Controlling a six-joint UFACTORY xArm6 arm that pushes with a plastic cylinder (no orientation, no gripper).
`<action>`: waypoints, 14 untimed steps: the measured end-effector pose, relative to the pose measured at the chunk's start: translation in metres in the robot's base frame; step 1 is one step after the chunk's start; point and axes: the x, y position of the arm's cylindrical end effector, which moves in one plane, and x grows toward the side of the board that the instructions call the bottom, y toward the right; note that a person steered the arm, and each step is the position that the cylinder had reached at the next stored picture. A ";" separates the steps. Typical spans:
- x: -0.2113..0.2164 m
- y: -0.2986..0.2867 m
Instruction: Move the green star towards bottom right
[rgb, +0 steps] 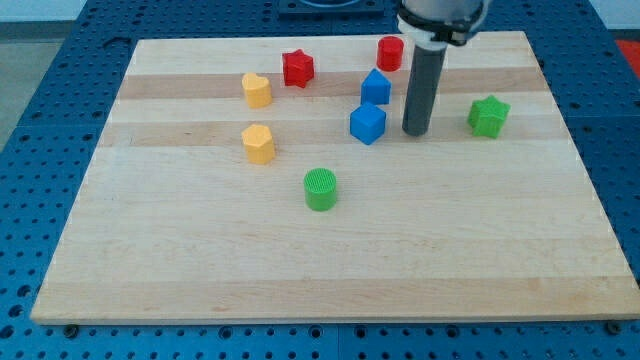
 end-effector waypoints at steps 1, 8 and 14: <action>0.041 -0.011; -0.013 0.242; -0.060 0.108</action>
